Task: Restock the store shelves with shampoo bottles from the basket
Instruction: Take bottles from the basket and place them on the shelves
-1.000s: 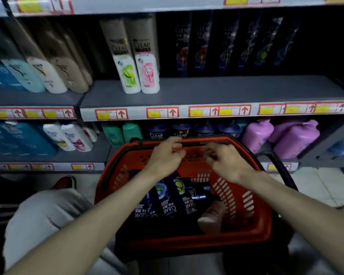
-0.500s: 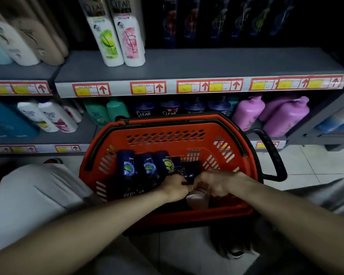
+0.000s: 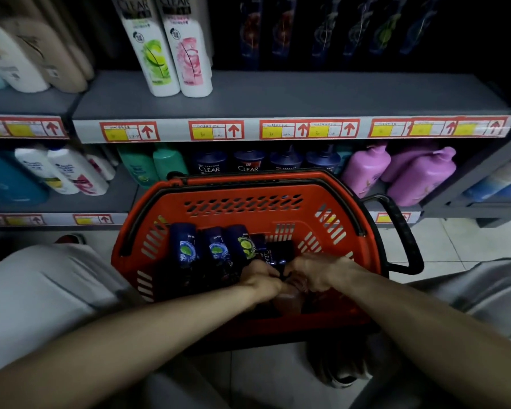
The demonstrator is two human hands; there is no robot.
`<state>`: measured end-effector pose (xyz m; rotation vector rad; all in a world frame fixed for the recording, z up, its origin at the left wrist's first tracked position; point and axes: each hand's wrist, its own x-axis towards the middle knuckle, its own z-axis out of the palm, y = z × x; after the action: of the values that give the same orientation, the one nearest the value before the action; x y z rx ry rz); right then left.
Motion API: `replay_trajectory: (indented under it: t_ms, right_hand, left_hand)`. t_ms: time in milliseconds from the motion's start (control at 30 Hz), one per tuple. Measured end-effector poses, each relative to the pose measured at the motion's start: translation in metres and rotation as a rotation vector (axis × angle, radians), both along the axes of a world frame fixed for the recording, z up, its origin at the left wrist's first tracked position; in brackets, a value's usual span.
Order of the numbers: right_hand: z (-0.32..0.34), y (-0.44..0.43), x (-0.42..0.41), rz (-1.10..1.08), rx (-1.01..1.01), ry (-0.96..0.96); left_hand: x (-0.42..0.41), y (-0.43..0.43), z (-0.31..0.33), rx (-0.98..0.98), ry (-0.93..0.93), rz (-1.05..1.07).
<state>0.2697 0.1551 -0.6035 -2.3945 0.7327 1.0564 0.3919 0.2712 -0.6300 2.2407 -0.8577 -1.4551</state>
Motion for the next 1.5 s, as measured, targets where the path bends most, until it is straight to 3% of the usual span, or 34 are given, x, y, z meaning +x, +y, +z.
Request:
replay_trajectory:
  t_ms: [167, 433, 567, 767, 867, 1133, 1333, 1500]
  right_hand:
    - [0.004, -0.005, -0.001, -0.041, -0.015, -0.018]
    - [0.005, -0.015, 0.000, -0.339, 0.175, -0.166]
    - [0.021, -0.025, 0.015, -0.467, 0.360, -0.407]
    - [0.062, -0.026, 0.032, -0.683, 0.604, -0.712]
    - [0.081, -0.026, 0.039, -0.748, 0.664, -0.840]
    - [0.113, -0.024, 0.070, -0.819, 0.605, -1.193]
    - [0.129, -0.019, 0.092, -0.781, 0.610, -1.241]
    - [0.154, -0.019, 0.116, -0.618, 0.400, -1.220]
  left_hand:
    - [0.019, -0.012, 0.019, -0.122, -0.226, -0.070]
    - [0.050, -0.036, 0.074, -0.379, -0.295, -0.284]
    - [0.074, -0.043, 0.111, -0.560, -0.214, -0.274]
    - [0.121, -0.050, 0.151, -0.826, 0.050, 0.179]
    - [0.134, -0.044, 0.158, -0.816, 0.210, 0.247]
    - [0.136, -0.027, 0.158, -0.524, 0.242, -0.132]
    - [0.148, -0.022, 0.164, -0.675, 0.153, -0.058]
    - [0.163, -0.026, 0.180, -0.804, 0.113, -0.055]
